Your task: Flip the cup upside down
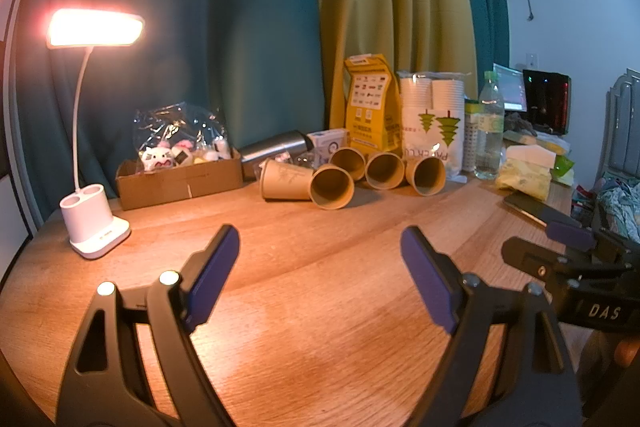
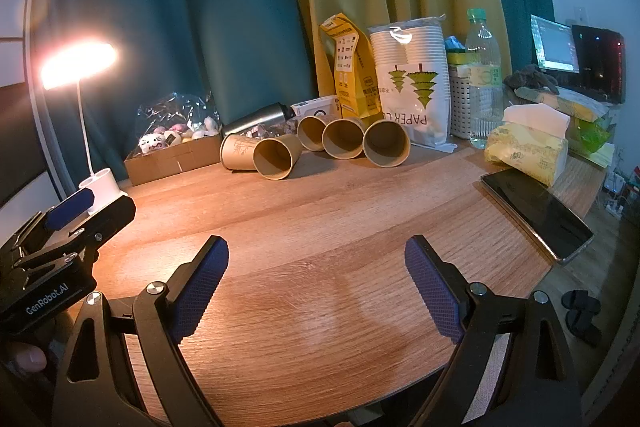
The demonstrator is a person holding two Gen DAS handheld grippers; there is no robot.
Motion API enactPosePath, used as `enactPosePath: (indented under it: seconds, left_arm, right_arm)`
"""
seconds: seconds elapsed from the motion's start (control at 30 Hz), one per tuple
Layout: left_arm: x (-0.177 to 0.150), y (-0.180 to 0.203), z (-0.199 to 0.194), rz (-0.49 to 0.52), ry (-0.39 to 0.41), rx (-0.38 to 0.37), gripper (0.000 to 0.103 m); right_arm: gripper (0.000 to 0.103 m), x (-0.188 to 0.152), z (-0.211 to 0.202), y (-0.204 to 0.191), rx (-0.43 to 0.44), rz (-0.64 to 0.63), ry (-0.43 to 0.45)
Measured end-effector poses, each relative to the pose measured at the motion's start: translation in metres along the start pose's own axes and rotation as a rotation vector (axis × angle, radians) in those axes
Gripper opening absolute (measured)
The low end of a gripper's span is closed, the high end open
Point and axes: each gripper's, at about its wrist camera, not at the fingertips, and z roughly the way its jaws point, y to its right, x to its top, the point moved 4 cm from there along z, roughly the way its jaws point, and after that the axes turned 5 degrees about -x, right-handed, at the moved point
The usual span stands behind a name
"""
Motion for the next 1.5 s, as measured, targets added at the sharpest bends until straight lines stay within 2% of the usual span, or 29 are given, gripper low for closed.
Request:
enactPosePath:
  seconds: [0.27,0.37,0.43,0.67,0.87,0.93,1.0,1.1,1.2,1.33,1.4,1.5]
  left_arm:
    - [0.000,-0.003,0.005,-0.003,-0.025,-0.010,0.084]
    - [0.000,-0.004,0.014,0.005,-0.081,-0.021,0.084]
    - [0.004,-0.002,0.025,0.019,-0.149,-0.052,0.084]
    - [0.052,0.006,0.061,0.077,-0.234,-0.113,0.084]
    - [0.094,0.012,0.139,0.128,-0.403,-0.187,0.084]
    - [0.103,0.012,0.171,0.148,-0.451,-0.176,0.084]
    - [0.107,0.010,0.202,0.125,-0.516,-0.179,0.084]
    - [0.106,0.014,0.237,0.127,-0.576,-0.193,0.084]
    - [0.103,0.016,0.274,0.138,-0.621,-0.161,0.084]
    - [0.102,0.014,0.312,0.143,-0.665,-0.130,0.084]
    - [0.093,0.016,0.334,0.169,-0.749,-0.140,0.084]
    - [0.085,0.012,0.354,0.187,-0.799,-0.115,0.084]
  right_arm:
    - [0.092,-0.001,0.000,0.001,0.002,0.000,-0.003]
    - [0.092,0.003,0.000,0.000,0.009,0.004,-0.016]
    - [0.092,0.008,0.003,0.000,0.014,0.009,-0.035]
    - [0.092,0.036,0.032,0.009,0.022,0.012,-0.086]
    - [0.092,0.069,0.067,0.018,0.042,0.040,-0.124]
    - [0.092,0.077,0.081,0.022,0.046,0.050,-0.150]
    - [0.092,0.085,0.094,0.025,0.046,0.060,-0.161]
    - [0.092,0.092,0.114,0.032,0.040,0.076,-0.184]
    - [0.092,0.096,0.135,0.039,0.029,0.088,-0.220]
    - [0.092,0.097,0.147,0.051,0.022,0.115,-0.222]
    - [0.092,0.097,0.150,0.054,0.021,0.124,-0.221]
    - [0.092,0.093,0.154,0.058,0.018,0.130,-0.228]
